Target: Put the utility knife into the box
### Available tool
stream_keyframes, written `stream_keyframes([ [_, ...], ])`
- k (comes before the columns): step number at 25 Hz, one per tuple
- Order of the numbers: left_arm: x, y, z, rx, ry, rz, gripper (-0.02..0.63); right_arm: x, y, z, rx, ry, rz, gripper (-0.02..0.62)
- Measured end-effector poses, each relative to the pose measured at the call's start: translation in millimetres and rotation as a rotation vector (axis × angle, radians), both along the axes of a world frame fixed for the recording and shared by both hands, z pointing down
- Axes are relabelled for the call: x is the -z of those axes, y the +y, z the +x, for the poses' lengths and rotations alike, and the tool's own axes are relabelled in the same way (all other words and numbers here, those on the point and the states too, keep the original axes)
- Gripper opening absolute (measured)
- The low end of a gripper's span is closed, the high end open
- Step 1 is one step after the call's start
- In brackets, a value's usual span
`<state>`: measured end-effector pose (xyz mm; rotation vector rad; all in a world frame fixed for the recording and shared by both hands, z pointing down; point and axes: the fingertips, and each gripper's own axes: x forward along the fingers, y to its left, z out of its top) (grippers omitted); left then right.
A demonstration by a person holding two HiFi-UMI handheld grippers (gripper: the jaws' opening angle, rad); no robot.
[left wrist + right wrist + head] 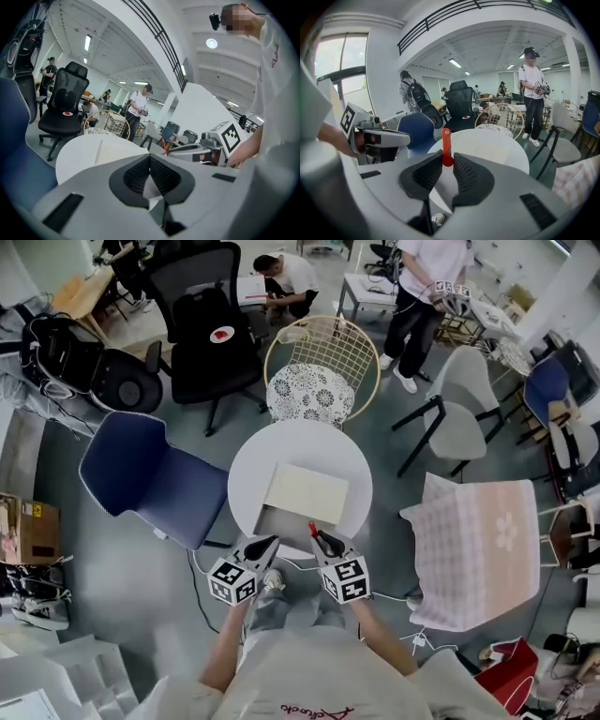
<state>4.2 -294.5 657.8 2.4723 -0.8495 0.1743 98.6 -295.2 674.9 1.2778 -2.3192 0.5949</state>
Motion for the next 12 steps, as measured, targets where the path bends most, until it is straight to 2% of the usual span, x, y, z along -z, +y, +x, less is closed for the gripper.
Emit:
stream_keyframes([
  [8,-24,10,2,-0.015,0.014,-0.069,0.011,-32,14,1,-0.018,0.004,-0.085,0.081],
  [12,-27,15,2,-0.011,0.015,-0.085,0.011,-43,15,1,0.009,0.034,-0.107,0.081],
])
